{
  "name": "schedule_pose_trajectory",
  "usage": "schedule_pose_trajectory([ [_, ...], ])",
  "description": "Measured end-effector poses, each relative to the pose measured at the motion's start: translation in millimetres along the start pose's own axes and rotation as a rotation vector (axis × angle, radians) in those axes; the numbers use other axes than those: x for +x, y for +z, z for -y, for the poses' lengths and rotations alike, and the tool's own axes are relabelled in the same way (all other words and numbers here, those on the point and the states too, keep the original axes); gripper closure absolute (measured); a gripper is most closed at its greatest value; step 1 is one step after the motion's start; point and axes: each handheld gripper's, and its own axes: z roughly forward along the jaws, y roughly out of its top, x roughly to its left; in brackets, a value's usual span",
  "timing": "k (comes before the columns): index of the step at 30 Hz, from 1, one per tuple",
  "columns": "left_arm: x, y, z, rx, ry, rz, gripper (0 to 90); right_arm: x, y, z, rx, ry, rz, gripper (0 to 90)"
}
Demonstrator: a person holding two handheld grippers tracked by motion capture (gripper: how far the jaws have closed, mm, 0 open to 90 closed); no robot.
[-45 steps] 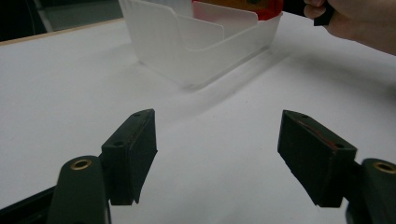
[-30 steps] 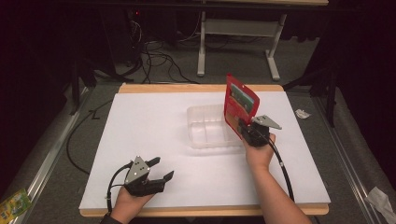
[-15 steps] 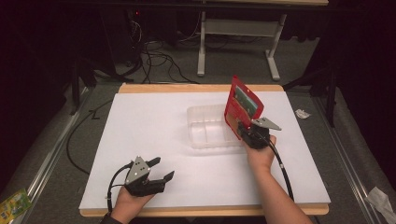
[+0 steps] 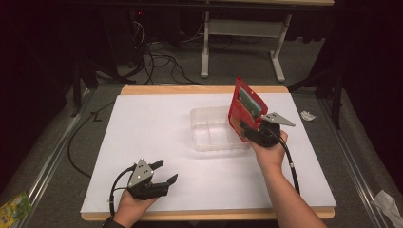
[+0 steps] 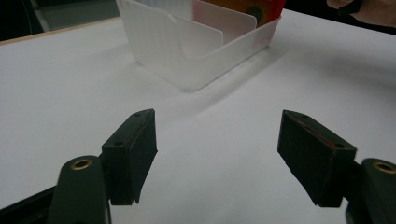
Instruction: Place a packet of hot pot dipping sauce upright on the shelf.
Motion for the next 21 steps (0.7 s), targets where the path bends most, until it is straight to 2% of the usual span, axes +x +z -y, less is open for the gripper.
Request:
schedule_pose_trajectory([
  [4,0.3,0.2,0.1,0.001,0.001,-0.002,28.7,0.2,-2.5,-4.4,0.008,-0.005,-0.015,31.9],
  [8,0.3,-0.1,0.1,0.000,-0.002,-0.002,28.7,-1.0,-3.5,-4.7,0.015,-0.011,-0.017,27.1],
  [14,0.6,-0.6,0.6,-0.003,-0.006,-0.005,28.7,-3.3,-11.7,-2.0,0.018,-0.006,-0.034,25.3],
  [21,0.2,-0.4,0.7,0.000,-0.007,-0.002,28.7,-8.5,-37.0,7.0,0.001,-0.017,-0.054,24.5],
])
